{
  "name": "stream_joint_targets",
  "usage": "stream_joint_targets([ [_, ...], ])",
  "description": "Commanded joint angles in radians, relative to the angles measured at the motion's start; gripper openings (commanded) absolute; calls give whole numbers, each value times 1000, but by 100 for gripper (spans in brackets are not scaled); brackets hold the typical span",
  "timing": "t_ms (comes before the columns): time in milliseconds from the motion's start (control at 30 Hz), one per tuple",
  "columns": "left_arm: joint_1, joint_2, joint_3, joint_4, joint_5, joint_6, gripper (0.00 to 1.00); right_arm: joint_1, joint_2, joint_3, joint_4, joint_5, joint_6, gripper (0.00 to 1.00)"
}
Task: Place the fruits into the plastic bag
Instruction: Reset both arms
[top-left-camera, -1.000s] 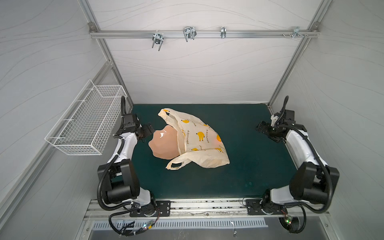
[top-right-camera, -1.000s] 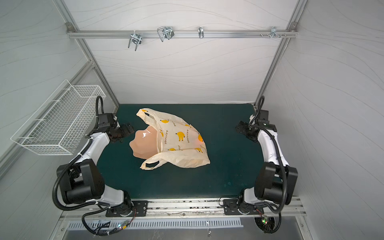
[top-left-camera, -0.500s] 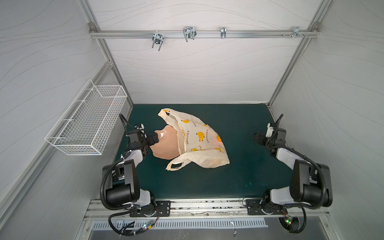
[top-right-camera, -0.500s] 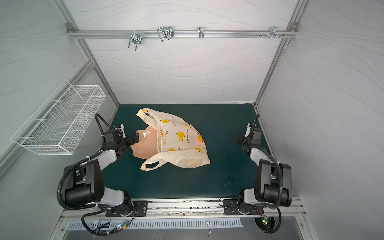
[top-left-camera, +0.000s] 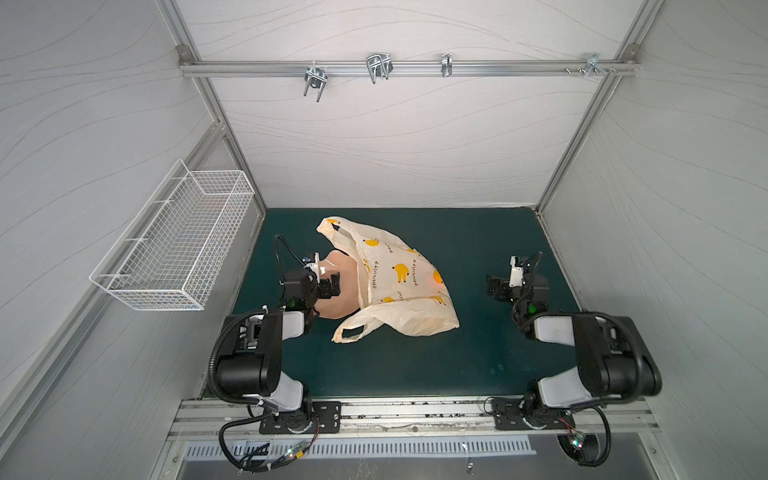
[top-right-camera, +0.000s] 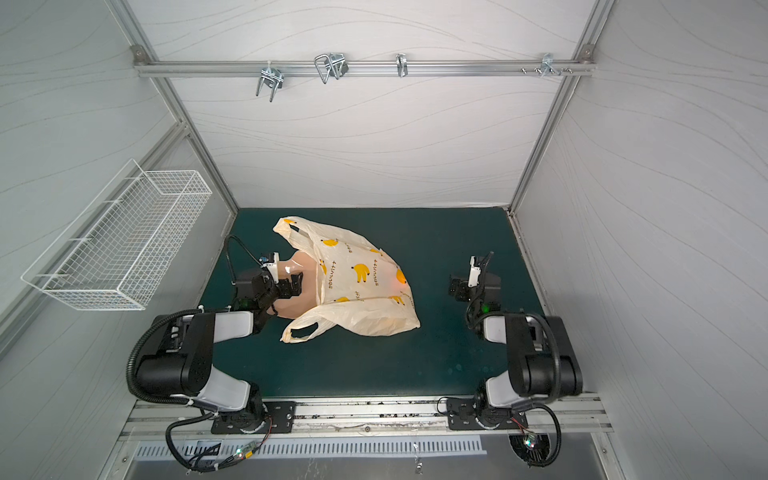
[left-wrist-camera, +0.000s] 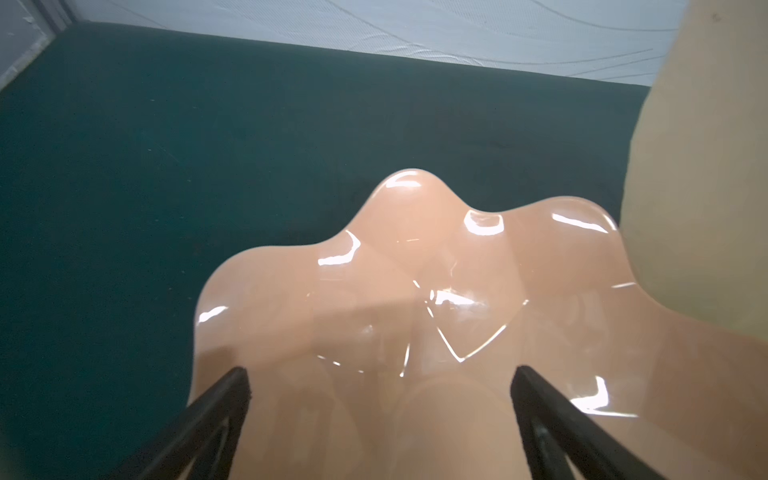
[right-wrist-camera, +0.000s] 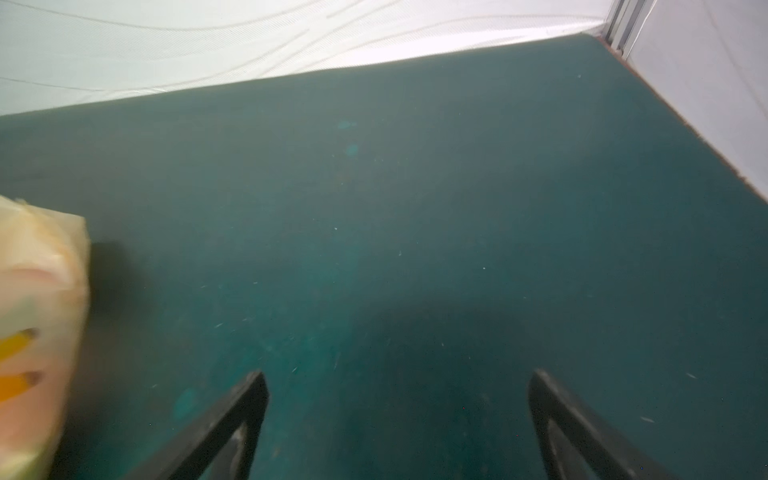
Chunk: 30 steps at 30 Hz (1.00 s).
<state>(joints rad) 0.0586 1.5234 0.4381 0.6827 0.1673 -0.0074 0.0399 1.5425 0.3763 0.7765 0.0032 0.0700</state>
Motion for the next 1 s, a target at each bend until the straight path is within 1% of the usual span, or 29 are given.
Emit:
stream_joint_targets([
  [0, 8, 23, -2, 116, -94, -15, 100, 16, 14, 47, 26, 48, -17, 99],
  [33, 13, 29, -1, 125, -106, -26, 100, 21, 45, 41, 96, 59, -22, 99],
  [100, 12, 29, -4, 131, -111, -25, 100, 32, 14, 63, 0, 78, -27, 99],
  [133, 12, 29, -2, 130, -110, -24, 100, 33, 30, 51, 58, 78, -34, 99],
  [167, 12, 29, -4, 131, -110, -24, 100, 35, 34, 45, 69, 80, -35, 99],
  [200, 12, 29, -4, 130, -111, -24, 100, 35, 19, 54, 27, 81, -30, 99],
  [267, 12, 29, -4, 131, -111, -24, 100, 37, 26, 50, 49, 80, -35, 99],
  [333, 12, 30, -4, 130, -111, -24, 100, 46, 21, 59, 18, 92, -42, 99],
  [967, 12, 27, -4, 133, -111, -23, 100, 53, 33, 71, 14, 99, -48, 99],
])
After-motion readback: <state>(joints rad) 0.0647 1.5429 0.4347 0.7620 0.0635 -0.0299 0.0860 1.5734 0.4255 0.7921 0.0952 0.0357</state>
